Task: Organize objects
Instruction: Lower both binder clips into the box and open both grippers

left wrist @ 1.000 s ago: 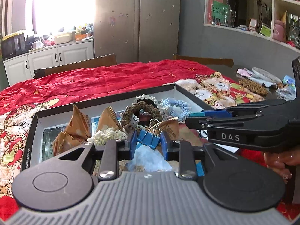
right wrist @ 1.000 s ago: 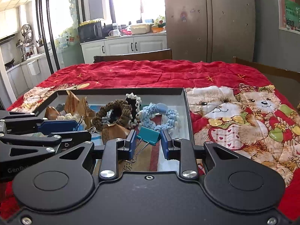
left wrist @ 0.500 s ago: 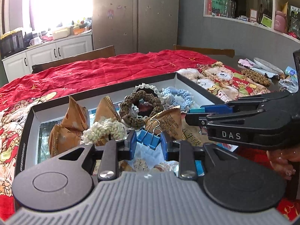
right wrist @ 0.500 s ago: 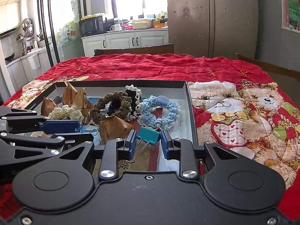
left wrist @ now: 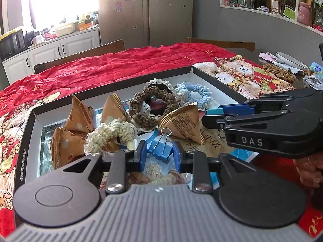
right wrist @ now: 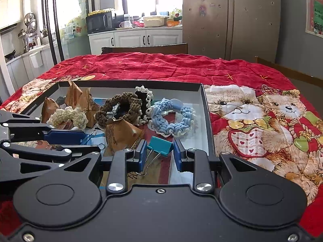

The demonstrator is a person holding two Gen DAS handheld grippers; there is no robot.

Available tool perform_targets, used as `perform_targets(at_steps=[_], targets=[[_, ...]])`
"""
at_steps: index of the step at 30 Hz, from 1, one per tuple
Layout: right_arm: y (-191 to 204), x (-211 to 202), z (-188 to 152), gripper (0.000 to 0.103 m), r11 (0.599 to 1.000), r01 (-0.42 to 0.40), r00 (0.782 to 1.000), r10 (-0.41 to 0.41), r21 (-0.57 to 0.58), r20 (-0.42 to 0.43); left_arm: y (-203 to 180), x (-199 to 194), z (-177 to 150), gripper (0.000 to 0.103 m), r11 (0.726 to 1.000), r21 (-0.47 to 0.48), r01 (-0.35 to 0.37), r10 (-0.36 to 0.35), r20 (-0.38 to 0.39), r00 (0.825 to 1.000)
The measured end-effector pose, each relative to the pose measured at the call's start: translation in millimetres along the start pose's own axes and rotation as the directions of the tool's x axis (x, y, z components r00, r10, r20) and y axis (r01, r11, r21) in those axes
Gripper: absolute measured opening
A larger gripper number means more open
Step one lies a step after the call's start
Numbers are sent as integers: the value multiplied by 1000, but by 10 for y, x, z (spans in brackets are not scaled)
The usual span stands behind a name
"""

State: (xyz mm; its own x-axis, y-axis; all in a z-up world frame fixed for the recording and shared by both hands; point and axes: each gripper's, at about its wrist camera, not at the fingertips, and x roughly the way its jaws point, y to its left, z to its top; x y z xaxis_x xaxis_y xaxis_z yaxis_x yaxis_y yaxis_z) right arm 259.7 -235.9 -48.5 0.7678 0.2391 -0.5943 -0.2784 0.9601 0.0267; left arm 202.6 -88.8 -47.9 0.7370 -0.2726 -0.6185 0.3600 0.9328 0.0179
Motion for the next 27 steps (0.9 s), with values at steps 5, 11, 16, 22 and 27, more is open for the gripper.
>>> perform_targets(at_steps=[5,11,16,22,27], targets=[[13,10,-2,27,1000,8,1000,-8,-14,-1,5,3,2,32,1000,-2,-2,2,-2,1000],[9,9,-6,27,1000,6,1000,-6,-12,1,15,7,-1,36,1000,-8,2,-2,-1,1000],[2,-1,-5,27,1000,0,1000,0,-1,7,22,-17,6,38,1000,-16,5,-5,9,1000],[-24,-24,0,36,1000,-11,1000,11,15,20,20,-84,29,48,1000,-25,11,-10,28,1000],[-41,-85,15,36,1000,-16,999,14,26,42,8,-168,36,53,1000,-28,7,-6,48,999]])
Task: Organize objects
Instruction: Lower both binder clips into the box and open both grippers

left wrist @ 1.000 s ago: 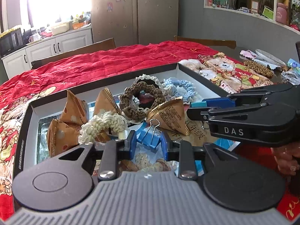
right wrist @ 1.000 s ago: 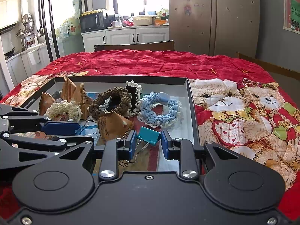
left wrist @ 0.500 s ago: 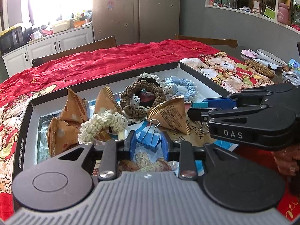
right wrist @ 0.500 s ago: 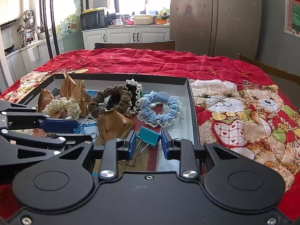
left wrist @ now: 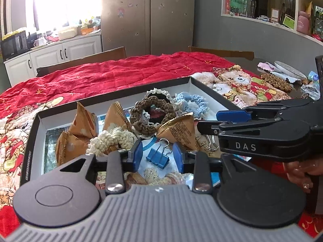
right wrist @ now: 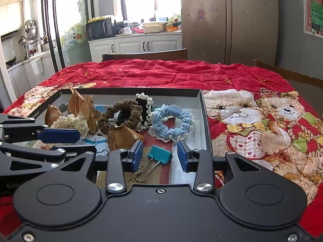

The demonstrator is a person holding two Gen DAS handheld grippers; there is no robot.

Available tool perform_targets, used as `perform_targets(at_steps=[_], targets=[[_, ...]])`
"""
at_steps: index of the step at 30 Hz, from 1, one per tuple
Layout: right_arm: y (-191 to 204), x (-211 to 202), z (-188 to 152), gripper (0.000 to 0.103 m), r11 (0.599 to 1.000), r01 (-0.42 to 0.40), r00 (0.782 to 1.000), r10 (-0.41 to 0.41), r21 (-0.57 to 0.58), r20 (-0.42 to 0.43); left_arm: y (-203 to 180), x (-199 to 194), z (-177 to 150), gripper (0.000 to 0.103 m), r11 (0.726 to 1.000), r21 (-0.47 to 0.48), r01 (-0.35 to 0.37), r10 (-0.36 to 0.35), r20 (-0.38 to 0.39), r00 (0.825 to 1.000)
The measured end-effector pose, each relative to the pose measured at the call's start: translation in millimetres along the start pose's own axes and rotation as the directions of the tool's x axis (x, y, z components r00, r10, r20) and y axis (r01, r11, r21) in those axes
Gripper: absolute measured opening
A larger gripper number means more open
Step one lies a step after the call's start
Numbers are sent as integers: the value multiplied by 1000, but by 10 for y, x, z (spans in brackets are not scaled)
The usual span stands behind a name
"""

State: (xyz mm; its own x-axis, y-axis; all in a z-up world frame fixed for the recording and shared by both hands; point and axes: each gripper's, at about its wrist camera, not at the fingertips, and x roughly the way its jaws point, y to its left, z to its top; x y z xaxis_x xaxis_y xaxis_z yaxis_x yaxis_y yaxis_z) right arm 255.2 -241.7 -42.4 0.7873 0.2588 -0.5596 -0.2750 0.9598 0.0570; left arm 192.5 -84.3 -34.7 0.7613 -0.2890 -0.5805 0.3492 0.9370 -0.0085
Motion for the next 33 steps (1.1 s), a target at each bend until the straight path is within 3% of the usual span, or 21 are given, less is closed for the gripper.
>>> perform_targets(at_steps=[12,19,33], targets=[[84,-236,61,38,999,-36,998,37,-9,52,76,-286,1,65,998,-53,-23,25,36,999],[202,-433,84,39,999,-34,995,37,-38,88,149,-430,-22,66,995,-88,-52,57,48,997],[357,-983,109,48,999,-19,993,23,-32,118,256,-853,-137,79,985,-150,-88,99,68,993]])
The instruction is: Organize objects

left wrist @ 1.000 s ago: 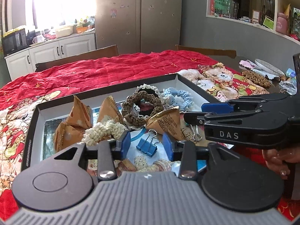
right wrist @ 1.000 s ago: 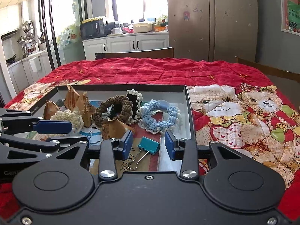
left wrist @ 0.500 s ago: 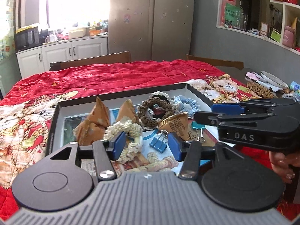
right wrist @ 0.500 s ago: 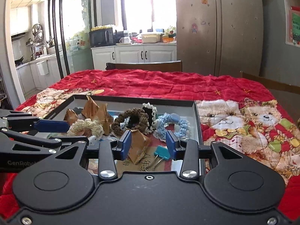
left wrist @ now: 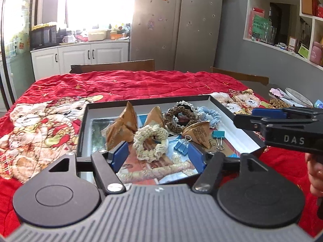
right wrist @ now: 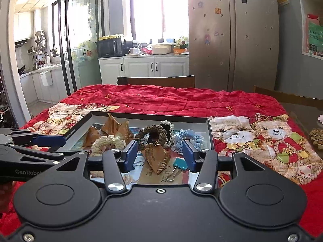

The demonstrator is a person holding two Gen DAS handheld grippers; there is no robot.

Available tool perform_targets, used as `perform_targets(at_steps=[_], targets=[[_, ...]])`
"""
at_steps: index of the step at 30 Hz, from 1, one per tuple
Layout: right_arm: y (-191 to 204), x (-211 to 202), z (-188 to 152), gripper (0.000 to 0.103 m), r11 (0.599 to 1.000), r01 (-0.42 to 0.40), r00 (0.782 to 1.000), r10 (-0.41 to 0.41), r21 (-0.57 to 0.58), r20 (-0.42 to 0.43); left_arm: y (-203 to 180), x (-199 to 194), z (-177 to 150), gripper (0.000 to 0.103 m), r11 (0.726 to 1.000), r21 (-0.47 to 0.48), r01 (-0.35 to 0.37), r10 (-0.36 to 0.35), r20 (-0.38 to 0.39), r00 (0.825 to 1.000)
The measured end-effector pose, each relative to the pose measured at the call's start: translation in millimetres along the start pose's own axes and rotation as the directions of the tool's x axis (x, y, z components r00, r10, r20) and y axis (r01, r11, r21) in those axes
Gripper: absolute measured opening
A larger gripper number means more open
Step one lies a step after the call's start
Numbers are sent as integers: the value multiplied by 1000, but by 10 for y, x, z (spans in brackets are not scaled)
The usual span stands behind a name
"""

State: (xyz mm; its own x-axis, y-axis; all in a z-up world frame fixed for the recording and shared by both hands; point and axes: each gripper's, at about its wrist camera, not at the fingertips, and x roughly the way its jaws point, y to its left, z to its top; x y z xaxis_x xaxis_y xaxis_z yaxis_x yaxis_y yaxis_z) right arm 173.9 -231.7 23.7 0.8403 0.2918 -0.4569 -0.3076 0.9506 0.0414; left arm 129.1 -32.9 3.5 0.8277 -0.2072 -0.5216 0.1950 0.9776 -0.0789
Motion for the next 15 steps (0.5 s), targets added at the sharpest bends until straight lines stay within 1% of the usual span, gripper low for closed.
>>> perform_targets(at_steps=[6,9,13,15], targets=[[119,-241,-27,55,1000,12,1000,-12,-18,3,32,-232,-50,86,1000,-19,-8,8,11,1000],[168,-335,-56,58,1000,11,1000,-10,-23,1,31,-332,-81,87,1000,-21,-19,20,15,1000],[246,-479,-121,60,1000,18,1000,-18,-12,0,34,-437,-143,89,999,-36,-16,16,5,1000],[275,-534,-151,64,1000,28,1000,-28,-4,-9,17,-483,-185,93,999,-37,-27,28,3,1000]])
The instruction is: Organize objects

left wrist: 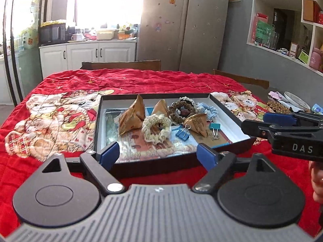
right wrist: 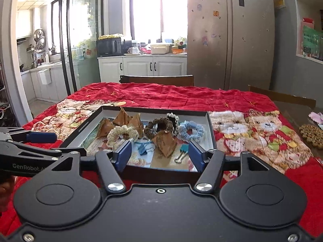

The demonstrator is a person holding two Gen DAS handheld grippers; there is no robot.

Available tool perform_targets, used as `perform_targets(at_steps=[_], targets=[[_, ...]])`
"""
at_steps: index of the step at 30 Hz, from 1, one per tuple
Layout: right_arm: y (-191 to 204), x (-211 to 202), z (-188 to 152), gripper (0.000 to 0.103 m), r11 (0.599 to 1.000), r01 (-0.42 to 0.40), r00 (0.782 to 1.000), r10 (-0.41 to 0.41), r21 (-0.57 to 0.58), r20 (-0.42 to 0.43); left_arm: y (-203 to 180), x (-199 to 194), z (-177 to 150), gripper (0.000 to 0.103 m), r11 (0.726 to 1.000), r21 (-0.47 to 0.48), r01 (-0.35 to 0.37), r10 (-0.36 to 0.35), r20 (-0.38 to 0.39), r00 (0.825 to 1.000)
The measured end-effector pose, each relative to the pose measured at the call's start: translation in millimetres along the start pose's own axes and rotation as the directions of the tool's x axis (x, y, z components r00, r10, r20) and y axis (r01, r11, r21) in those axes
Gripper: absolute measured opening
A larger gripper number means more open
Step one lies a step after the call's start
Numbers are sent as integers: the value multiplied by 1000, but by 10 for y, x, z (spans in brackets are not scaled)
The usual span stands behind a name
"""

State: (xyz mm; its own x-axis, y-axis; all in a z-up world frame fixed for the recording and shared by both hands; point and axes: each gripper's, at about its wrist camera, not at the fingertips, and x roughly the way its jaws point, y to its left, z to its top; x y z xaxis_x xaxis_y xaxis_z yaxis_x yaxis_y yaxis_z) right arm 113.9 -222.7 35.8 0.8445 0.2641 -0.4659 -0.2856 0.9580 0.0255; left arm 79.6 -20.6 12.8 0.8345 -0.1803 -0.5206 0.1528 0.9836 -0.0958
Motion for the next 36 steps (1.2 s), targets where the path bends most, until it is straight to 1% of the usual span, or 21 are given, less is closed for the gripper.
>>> perform_targets(at_steps=[4,6,8,16,21,25,32,36], targets=[[19,-111,-63,68,1000,12,1000,-12,15,-15,-33,-77,-97,96,1000,29,-6,6,-12,1000],[22,-153,-97,75,1000,15,1000,-15,18,-24,-33,-107,-131,100,1000,29,-4,5,-19,1000],[37,-201,-137,78,1000,19,999,-19,18,-32,-28,-149,-157,103,1000,20,-8,8,-22,1000],[81,-342,-274,83,999,34,997,-33,22,-70,-45,-325,-224,103,1000,22,-20,20,-15,1000],[108,-418,-327,89,998,53,996,-51,24,-77,-71,-410,-275,103,1000,21,-22,22,-17,1000],[129,-484,-364,92,998,64,994,-62,26,-86,-84,-468,-305,103,999,21,-36,36,-11,999],[164,-589,-430,96,997,76,993,-72,35,-93,-50,-528,-376,103,999,-35,-37,36,-22,999],[174,-608,-440,98,996,78,993,-74,35,-92,-73,-549,-415,103,999,-25,-31,31,-32,999]])
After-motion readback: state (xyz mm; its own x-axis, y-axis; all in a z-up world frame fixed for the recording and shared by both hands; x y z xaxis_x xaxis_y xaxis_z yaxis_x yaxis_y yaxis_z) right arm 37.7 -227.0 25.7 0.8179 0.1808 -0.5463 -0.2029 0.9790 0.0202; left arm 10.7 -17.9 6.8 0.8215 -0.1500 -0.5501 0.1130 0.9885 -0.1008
